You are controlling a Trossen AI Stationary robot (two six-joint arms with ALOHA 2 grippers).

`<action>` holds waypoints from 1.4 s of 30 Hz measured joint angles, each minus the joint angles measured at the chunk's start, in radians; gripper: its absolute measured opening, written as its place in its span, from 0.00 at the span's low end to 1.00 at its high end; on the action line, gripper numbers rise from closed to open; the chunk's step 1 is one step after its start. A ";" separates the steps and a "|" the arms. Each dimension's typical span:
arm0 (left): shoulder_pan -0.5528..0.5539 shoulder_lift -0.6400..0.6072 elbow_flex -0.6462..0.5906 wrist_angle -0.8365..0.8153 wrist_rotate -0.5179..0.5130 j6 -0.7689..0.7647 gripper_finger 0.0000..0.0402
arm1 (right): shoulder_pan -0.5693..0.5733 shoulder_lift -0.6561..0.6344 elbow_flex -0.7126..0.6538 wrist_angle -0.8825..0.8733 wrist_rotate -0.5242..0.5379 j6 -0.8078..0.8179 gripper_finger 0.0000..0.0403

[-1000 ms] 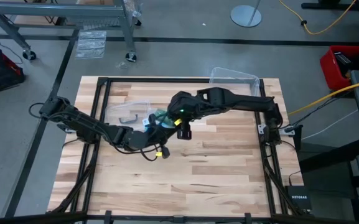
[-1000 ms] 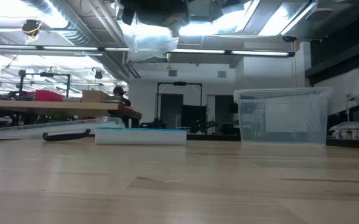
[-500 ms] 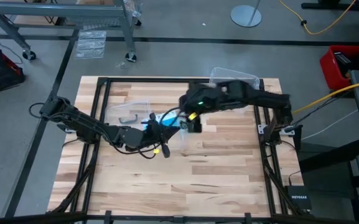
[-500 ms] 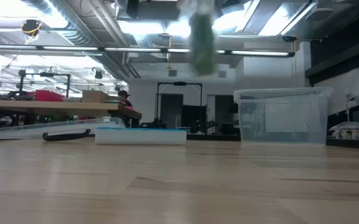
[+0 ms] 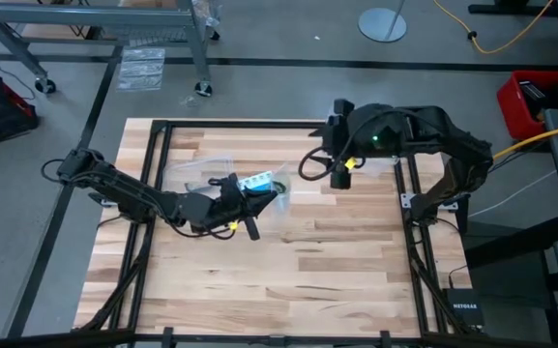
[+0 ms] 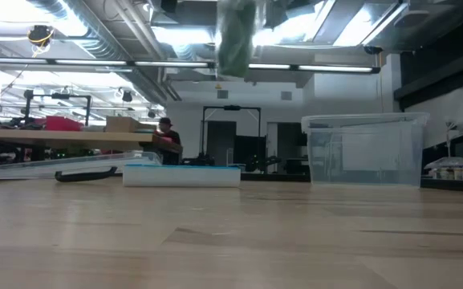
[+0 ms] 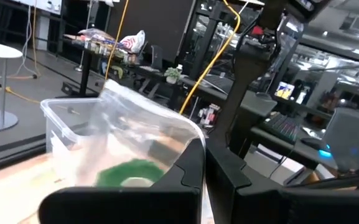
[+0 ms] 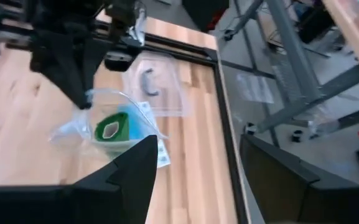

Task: Roll bandage
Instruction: Close the transparent zip bag

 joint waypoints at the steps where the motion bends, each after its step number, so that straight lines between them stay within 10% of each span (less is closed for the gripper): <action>1: 0.000 0.000 0.000 -0.001 0.000 -0.006 0.00 | 0.000 0.000 0.000 -0.008 -0.013 0.001 0.58; 12: -0.029 0.000 0.000 -0.004 0.005 -0.077 0.00 | -0.001 0.045 -0.002 -0.022 0.154 0.000 0.58; 18: -0.039 0.000 0.000 -0.062 0.007 -0.138 0.00 | -0.061 0.046 -0.002 -0.306 0.203 -0.082 0.58; 30: -0.015 0.031 0.000 -0.232 0.060 -0.326 0.00 | -0.344 -0.034 -0.164 -0.294 -0.581 -0.240 0.58; 42: -0.015 0.049 0.000 -0.231 0.061 -0.319 0.00 | -0.466 -0.293 -0.743 -0.011 -0.935 -0.321 0.58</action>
